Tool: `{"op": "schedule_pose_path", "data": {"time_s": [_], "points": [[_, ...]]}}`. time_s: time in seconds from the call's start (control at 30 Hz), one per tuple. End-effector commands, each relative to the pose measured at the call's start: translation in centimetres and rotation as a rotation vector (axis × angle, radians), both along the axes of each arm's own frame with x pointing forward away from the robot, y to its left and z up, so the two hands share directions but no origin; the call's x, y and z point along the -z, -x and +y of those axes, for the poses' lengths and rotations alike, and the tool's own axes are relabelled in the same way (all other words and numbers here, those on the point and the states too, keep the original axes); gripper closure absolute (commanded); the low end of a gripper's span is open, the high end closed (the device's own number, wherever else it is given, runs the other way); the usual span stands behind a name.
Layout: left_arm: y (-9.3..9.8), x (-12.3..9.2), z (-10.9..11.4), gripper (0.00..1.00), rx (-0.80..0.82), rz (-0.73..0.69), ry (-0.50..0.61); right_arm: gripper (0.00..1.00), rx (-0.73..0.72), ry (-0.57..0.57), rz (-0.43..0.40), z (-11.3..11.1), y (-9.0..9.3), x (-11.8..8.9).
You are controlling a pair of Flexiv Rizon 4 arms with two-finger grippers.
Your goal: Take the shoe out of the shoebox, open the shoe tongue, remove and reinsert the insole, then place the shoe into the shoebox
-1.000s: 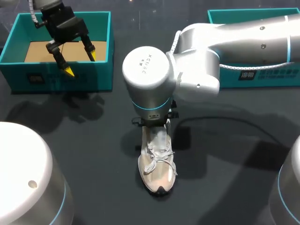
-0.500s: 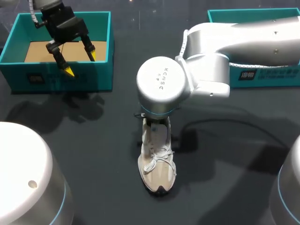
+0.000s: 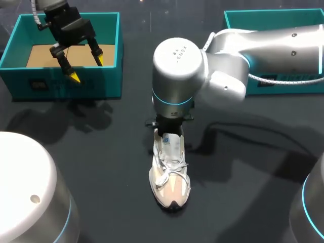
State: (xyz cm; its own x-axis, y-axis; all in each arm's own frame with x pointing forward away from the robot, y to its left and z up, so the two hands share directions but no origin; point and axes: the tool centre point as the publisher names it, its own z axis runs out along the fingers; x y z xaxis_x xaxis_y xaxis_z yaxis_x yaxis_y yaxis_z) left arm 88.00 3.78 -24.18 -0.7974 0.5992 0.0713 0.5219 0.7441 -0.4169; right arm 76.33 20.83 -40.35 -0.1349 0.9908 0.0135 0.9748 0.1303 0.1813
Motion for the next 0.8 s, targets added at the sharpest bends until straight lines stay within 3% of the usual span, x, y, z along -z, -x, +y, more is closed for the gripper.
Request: {"op": "schedule_pose_path", "data": {"time_s": [0.03,0.2,0.4,0.53,0.8], "points": [[0.0,0.0,0.1,0.00,0.001,-0.001,-0.002,1.00,0.024,0.025,0.031,-0.1,2.5,2.8],[0.0,0.0,0.1,0.00,0.001,-0.001,-0.002,1.00,0.042,0.061,0.040,-0.4,3.1,1.2],[0.0,0.0,0.1,0.00,0.001,-0.001,-0.002,1.00,0.056,0.066,0.046,-1.0,2.0,-1.7],[0.0,0.0,0.1,0.00,0.001,-0.001,-0.002,1.00,0.020,0.034,0.137,-1.3,0.8,-3.0],[0.0,0.0,0.1,0.00,0.001,-0.001,-0.002,1.00,-0.013,0.032,0.211,-1.4,0.3,-3.6]]}}
